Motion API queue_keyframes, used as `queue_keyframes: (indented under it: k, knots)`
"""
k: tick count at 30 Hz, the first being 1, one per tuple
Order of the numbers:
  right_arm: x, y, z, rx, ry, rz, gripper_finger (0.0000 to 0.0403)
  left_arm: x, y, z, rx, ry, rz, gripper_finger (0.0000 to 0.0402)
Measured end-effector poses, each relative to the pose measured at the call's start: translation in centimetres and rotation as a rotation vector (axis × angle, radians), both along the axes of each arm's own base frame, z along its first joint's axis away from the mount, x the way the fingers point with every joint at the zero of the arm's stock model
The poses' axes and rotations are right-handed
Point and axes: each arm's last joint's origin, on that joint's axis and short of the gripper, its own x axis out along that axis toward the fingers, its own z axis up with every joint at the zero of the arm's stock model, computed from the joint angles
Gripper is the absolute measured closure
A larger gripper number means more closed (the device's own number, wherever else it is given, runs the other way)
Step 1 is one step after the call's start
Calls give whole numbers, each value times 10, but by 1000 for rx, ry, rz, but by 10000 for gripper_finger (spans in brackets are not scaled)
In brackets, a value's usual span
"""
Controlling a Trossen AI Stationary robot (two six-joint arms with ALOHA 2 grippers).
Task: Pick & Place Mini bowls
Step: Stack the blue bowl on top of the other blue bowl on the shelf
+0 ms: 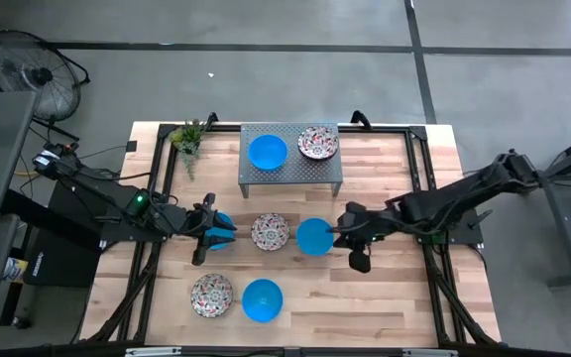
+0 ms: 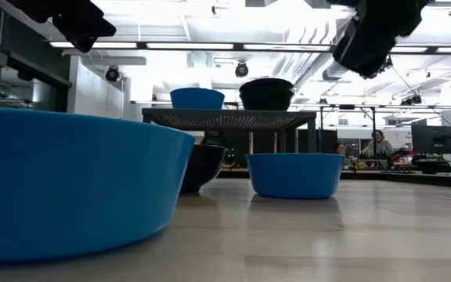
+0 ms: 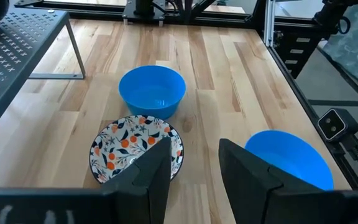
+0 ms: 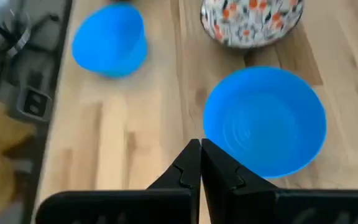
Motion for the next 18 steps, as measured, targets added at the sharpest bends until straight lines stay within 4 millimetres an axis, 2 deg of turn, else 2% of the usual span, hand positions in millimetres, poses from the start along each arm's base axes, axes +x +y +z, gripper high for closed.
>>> queue_keyframes:
  k: [5, 13, 18]
  knots:
    - [9, 5, -17, 7, 72, 89, 385, 0, 0, 0, 1, 1, -6, 268]
    - [20, 9, -33, -44, 82, 163, 285, 0, 0, 0, 20, 0, -14, 268]
    - [25, 10, -46, -124, 106, 225, 251, 0, 0, 0, 24, -1, -12, 268]
